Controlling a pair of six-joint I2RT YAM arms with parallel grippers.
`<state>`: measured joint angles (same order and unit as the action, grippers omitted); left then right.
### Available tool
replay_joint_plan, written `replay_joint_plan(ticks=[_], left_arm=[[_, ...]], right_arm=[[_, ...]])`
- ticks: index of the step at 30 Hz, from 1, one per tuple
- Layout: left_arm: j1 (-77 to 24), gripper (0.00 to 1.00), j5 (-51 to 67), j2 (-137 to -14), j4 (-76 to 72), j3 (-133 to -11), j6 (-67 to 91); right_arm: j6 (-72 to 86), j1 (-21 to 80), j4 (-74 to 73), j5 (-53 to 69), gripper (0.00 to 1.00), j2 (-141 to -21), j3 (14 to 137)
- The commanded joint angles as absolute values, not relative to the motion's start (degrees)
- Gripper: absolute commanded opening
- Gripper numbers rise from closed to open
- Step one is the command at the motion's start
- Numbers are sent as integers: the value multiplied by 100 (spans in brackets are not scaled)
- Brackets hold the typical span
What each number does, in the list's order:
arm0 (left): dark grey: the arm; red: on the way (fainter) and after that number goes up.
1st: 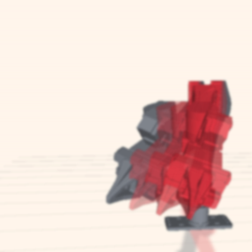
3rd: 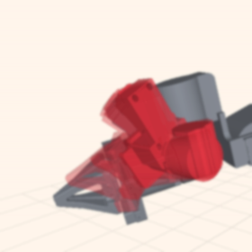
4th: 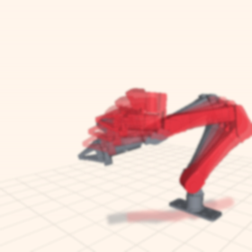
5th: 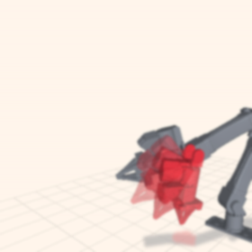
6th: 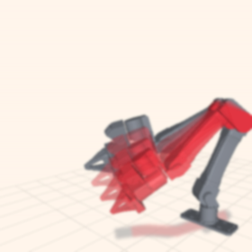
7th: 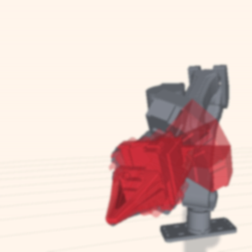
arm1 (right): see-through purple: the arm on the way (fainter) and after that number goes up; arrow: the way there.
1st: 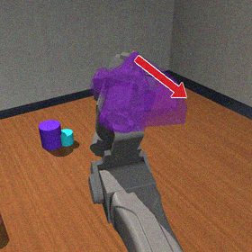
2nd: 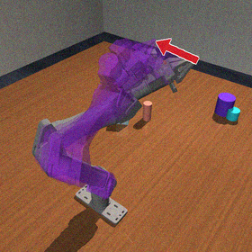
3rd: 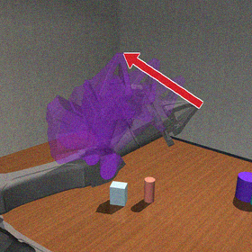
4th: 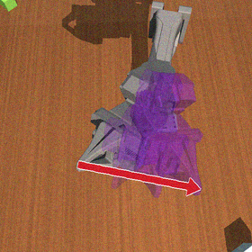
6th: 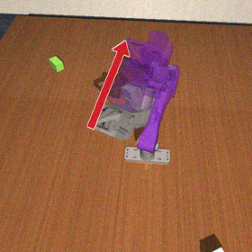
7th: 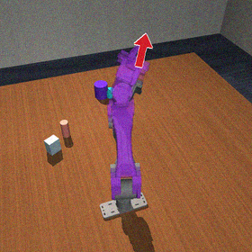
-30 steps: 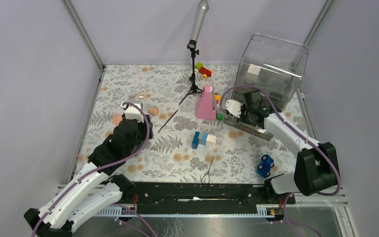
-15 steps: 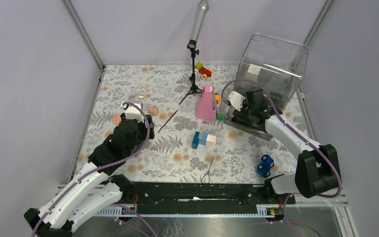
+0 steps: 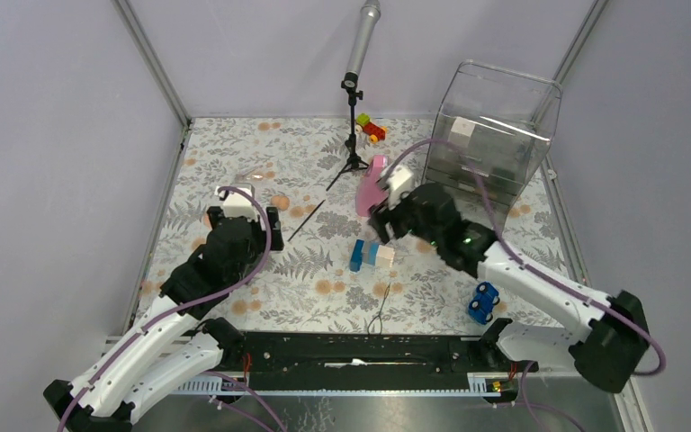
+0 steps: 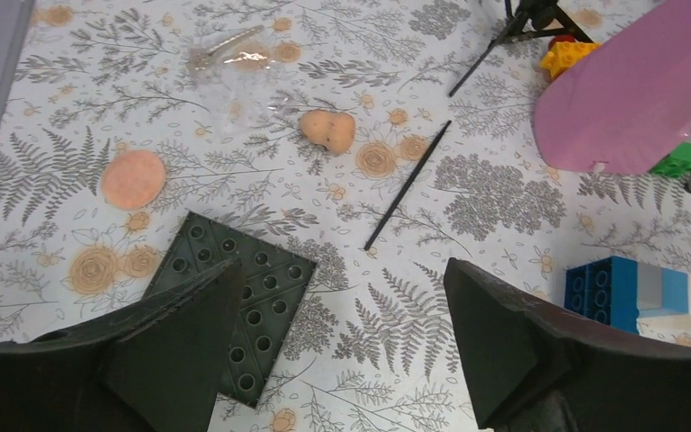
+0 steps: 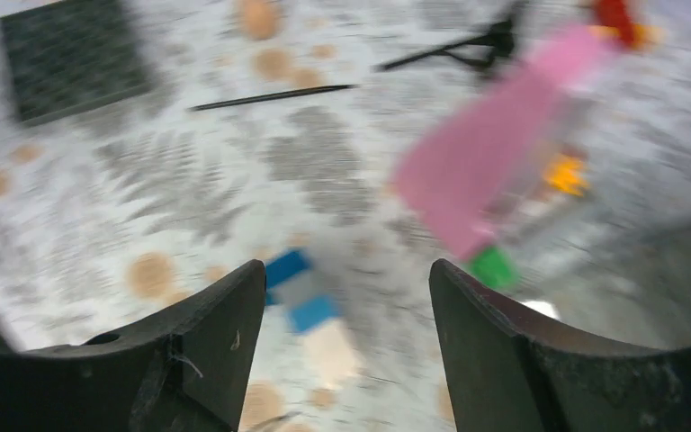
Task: Organize the makeup
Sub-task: Pick up the makeup tool from the center of the board.
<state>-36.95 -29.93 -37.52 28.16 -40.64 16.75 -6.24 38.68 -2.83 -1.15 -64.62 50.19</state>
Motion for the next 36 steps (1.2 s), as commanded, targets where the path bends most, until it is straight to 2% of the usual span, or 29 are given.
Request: replay_joint_plan(ticks=[1, 4, 10, 17, 28, 31, 36], left_arm=[[-3635, 93, -3534, -3608, 2694, -4151, 1808], [-3630, 95, -3823, -3424, 2748, -4162, 1861], [-3612, 97, -4179, -2975, 2742, -4122, 1876], [-3612, 97, -4091, -2961, 2718, -4114, 1846], [-3604, 97, -4062, -2839, 2672, -4079, 1819], [-3604, 97, -4027, -2832, 2655, -4076, 1806], [-3602, 97, -3970, -2850, 2633, -4061, 1786]], right_arm=[[104, 5172, 323, -437, 75, -7186, 5378], [43, 5630, 550, -202, 76, -7995, 5882], [-471, 5643, 149, -18, 80, -9917, 7560], [-1182, 5421, -1138, 387, 90, -12085, 10305], [-2096, 5009, -3077, 1038, 93, -14584, 14155], [-2119, 4918, -3101, 1278, 92, -14900, 14454], [-2035, 4852, -2696, 1721, 92, -14979, 14200]])
